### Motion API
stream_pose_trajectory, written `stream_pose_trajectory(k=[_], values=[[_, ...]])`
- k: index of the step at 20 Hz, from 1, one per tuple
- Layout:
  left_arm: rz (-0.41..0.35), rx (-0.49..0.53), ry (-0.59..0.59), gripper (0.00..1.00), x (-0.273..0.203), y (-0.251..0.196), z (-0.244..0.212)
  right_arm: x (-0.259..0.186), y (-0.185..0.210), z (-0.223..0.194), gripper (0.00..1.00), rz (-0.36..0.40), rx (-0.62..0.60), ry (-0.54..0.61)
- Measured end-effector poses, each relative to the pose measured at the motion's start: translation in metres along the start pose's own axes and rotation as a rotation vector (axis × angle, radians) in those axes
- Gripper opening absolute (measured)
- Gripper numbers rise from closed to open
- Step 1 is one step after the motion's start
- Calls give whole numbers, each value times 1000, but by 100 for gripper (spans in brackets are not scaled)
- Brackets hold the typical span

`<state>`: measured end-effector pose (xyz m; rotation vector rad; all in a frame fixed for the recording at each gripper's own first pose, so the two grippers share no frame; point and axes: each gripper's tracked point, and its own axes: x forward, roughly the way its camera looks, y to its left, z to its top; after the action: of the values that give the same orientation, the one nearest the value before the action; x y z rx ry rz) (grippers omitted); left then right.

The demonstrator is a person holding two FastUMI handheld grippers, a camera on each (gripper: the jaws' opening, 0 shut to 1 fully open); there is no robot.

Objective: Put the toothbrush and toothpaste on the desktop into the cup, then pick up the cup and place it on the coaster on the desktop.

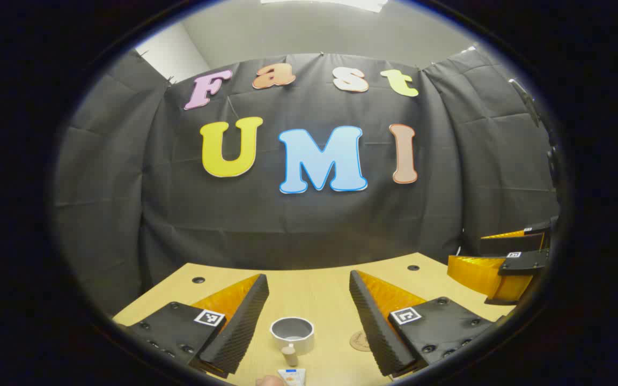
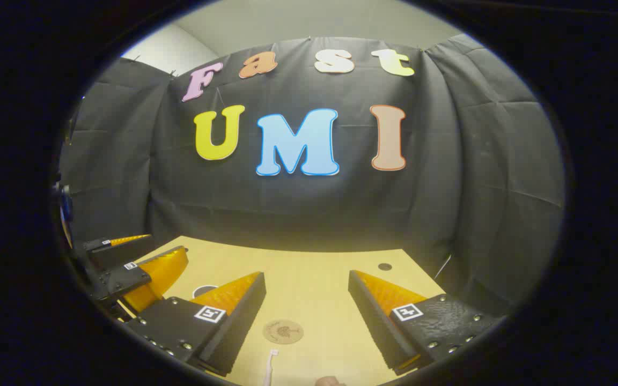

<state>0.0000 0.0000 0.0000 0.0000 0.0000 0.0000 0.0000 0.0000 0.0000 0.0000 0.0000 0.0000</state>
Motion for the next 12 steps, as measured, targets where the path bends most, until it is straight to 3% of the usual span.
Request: stream_pose_trajectory(k=[12], values=[[12, -18, 51, 96, 9, 7, -14, 9, 12, -16, 98, 35, -11, 75]])
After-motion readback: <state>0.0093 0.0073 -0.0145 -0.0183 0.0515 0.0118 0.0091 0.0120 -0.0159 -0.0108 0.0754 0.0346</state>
